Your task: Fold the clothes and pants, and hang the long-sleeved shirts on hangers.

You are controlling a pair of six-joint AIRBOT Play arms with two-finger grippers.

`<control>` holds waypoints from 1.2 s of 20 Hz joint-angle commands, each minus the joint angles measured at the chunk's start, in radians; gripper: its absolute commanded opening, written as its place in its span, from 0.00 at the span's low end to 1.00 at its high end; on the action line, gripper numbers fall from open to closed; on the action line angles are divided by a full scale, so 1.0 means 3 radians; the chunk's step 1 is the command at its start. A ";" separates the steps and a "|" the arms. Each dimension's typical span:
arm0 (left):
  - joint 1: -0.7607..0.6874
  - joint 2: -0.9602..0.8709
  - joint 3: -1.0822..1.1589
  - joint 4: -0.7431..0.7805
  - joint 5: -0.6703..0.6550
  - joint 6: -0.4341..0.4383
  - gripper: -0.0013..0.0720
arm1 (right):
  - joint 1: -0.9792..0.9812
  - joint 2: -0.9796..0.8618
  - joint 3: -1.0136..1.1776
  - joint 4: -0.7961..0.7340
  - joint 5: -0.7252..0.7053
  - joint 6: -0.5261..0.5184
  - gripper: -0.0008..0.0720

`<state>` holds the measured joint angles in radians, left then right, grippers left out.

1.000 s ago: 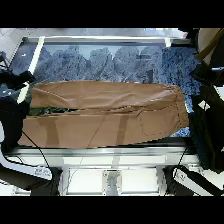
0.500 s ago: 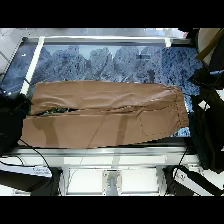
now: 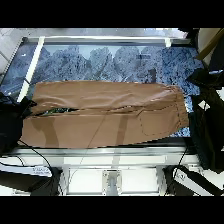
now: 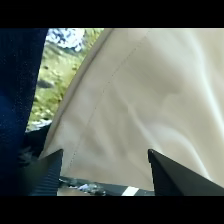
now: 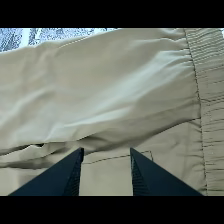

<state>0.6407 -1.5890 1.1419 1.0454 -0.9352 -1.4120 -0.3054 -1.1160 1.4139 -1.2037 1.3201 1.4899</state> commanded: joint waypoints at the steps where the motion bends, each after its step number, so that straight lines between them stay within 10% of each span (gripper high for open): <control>1: 0.0011 -0.0014 -0.0018 0.0094 0.0003 0.0020 0.82 | 0.0001 -0.0001 0.0001 -0.0006 0.0006 -0.0001 0.48; 9: 0.0238 0.0010 0.0067 0.0299 -0.0182 0.0289 0.82 | 0.0001 -0.0003 0.0001 -0.0028 -0.0014 0.0000 0.48; 17: 0.0102 -0.0229 0.0131 -0.0608 -0.0151 0.0841 0.66 | 0.0001 -0.0003 0.0001 -0.0013 0.0028 0.0001 0.48; 19: 0.0102 -0.0229 0.0144 -0.0605 -0.0151 0.0832 0.50 | 0.0001 -0.0003 0.0001 -0.0013 0.0028 0.0001 0.48; 21: 0.0104 -0.0228 0.0148 -0.0598 -0.0177 0.0844 0.05 | 0.0001 -0.0003 0.0001 -0.0014 0.0028 0.0001 0.48; 24: 0.0141 -0.0192 0.0264 -0.0500 -0.0206 0.0838 0.03 | 0.0001 -0.0001 0.0001 -0.0045 0.0029 0.0001 0.48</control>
<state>0.6762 -1.6535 1.1976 0.8814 -0.9916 -1.1683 -0.3054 -1.1160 1.4139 -1.2087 1.3277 1.4895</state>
